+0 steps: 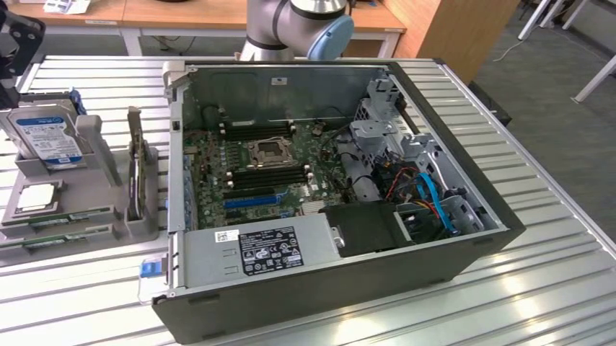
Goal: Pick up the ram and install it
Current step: 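Pick up the ram and move it above insertion slot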
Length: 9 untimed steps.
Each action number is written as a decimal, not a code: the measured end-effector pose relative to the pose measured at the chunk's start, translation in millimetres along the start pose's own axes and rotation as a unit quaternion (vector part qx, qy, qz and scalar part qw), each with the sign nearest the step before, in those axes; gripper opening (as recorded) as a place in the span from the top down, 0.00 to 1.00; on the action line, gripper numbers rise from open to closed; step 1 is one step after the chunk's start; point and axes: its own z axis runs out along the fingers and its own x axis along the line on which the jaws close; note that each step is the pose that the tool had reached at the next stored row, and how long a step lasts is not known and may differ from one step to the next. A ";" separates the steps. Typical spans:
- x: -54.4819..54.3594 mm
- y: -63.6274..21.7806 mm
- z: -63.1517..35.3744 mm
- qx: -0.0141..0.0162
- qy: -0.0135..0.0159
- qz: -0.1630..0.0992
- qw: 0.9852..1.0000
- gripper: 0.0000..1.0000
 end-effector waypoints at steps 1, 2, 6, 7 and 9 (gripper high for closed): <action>0.0 0.0 0.0 0.000 0.000 -0.007 1.000 0.90; 0.0 0.0 0.0 0.000 0.000 -0.013 1.000 0.90; 0.0 0.0 0.0 0.000 0.001 -0.039 0.999 0.90; 0.0 0.0 0.0 0.000 0.002 -0.045 0.999 0.90; 0.0 0.0 0.0 0.000 0.002 -0.059 0.998 0.90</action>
